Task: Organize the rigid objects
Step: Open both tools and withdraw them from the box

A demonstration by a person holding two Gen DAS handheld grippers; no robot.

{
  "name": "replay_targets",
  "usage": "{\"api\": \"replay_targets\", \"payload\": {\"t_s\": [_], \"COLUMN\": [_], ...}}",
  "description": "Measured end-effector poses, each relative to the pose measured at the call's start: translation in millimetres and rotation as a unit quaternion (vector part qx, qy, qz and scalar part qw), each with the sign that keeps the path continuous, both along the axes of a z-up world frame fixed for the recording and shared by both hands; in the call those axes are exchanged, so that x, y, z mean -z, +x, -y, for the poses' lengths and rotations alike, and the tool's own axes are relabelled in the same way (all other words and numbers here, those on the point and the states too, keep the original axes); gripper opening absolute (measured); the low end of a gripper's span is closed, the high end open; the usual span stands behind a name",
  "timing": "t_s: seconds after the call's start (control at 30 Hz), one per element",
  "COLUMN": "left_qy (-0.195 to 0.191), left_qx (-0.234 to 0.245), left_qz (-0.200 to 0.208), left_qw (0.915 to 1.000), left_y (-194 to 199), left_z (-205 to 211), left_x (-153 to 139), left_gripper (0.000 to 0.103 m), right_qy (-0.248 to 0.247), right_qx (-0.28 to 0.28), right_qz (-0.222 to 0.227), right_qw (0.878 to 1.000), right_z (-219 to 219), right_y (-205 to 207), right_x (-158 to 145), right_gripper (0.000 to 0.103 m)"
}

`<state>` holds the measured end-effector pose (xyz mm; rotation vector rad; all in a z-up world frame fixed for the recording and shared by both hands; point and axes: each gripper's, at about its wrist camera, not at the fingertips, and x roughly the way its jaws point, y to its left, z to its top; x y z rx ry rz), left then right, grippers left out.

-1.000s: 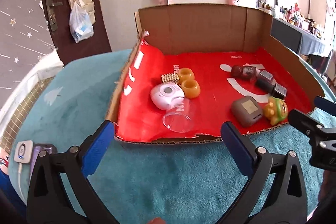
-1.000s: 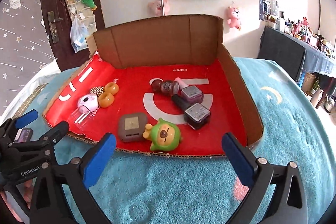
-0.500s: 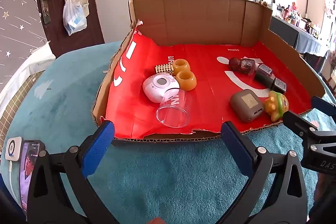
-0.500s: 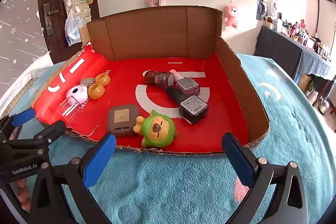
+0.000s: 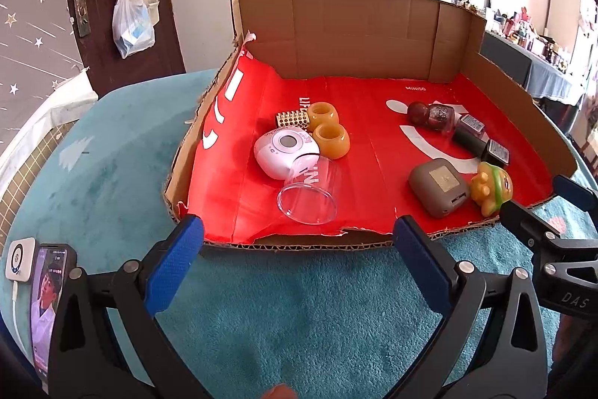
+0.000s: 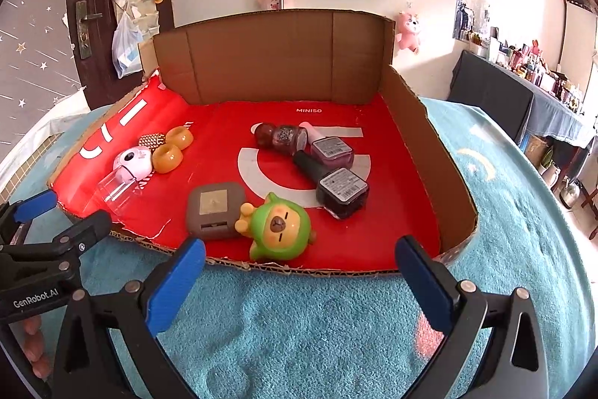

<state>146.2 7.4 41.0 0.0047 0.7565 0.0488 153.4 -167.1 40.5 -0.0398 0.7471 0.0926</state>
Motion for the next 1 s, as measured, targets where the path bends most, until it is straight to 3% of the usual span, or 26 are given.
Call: {"api": "replay_targets", "payload": {"t_s": [0.3, 0.63, 1.0], "left_qy": [0.009, -0.012, -0.012], "left_qx": [0.005, 0.031, 0.036], "left_qz": [-0.004, -0.016, -0.068], "left_qw": [0.9999, 0.9993, 0.997], "left_y": [-3.5, -35.4, -37.8], "left_z": [3.8, 9.7, 14.1], "left_x": [-3.3, -0.9, 30.0], "left_gripper": [0.103, 0.103, 0.103], "right_qy": [0.01, 0.033, 0.018], "right_qx": [-0.003, -0.011, -0.016], "right_qz": [-0.005, -0.01, -0.066], "right_qw": [1.0, 0.999, 0.998], "right_z": [1.7, 12.0, 11.5], "right_y": [-0.4, -27.4, -35.3], "right_x": [-3.5, -17.8, 13.4], "right_gripper": [0.103, 0.103, 0.103]}}
